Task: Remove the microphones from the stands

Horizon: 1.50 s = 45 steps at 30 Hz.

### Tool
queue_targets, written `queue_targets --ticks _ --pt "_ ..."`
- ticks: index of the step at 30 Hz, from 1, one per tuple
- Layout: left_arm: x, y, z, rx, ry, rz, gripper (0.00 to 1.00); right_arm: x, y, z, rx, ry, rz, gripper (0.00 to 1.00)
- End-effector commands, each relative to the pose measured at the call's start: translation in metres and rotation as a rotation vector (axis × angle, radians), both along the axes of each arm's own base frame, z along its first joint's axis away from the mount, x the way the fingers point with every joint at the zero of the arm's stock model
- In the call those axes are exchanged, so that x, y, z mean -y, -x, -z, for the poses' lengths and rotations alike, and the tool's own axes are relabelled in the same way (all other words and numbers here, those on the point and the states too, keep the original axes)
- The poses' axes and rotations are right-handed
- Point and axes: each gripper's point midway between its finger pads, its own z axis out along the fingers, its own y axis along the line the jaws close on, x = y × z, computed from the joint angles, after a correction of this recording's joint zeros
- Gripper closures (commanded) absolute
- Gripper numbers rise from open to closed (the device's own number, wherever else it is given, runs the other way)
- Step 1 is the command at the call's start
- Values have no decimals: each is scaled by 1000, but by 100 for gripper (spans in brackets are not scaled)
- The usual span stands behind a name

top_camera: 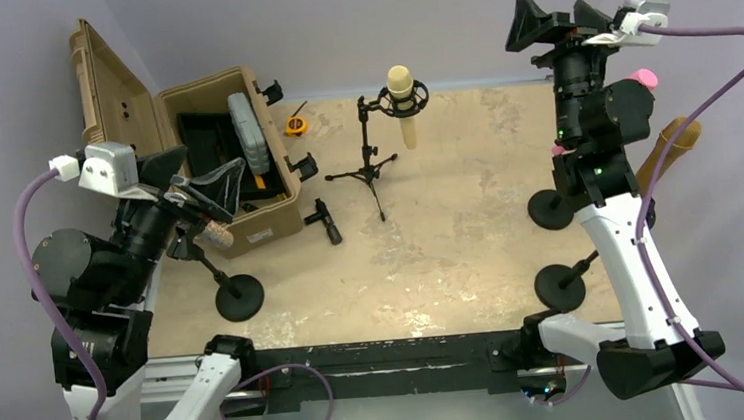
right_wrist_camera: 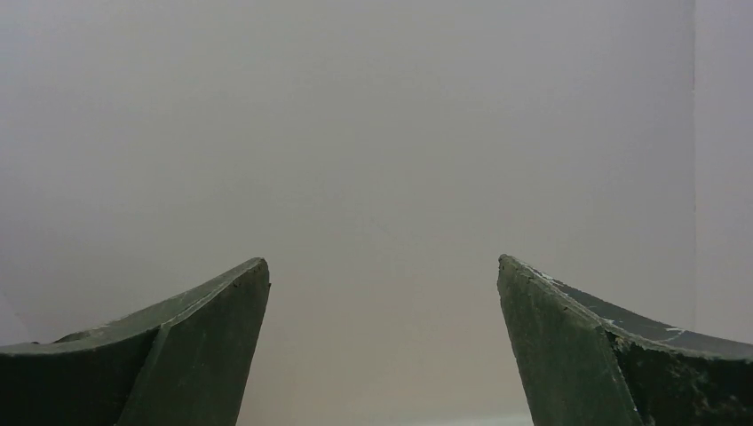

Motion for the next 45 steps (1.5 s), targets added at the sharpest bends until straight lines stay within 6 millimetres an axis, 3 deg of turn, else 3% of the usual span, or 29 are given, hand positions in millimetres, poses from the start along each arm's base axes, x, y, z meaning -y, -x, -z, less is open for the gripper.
queue_targets --ticks 1,6,11,16,23,27,36,40,45 --pt "25 0 -18 -2 2 146 0 3 10 -10 47 -13 4 1" --pt "43 -22 -13 -40 -3 222 3 -31 9 -5 82 83 -156 1" --pt "54 -36 6 -70 -9 277 1 -57 -11 20 27 94 -282 1" --pt "64 -33 25 -78 -28 345 0 -91 -29 52 -34 182 -404 1" --pt "74 -29 39 -83 -32 410 0 -153 -27 77 -46 229 -547 1" --pt "77 -23 38 -66 -29 430 0 -181 -56 106 -179 228 -481 2" --pt "88 -19 43 -63 -26 468 0 -181 -89 143 -348 191 -292 2" --pt "90 -21 46 -72 -26 471 0 -177 -98 154 -393 203 -237 14" --pt "91 -22 47 -78 -25 476 0 -188 -101 164 -423 250 -252 26"
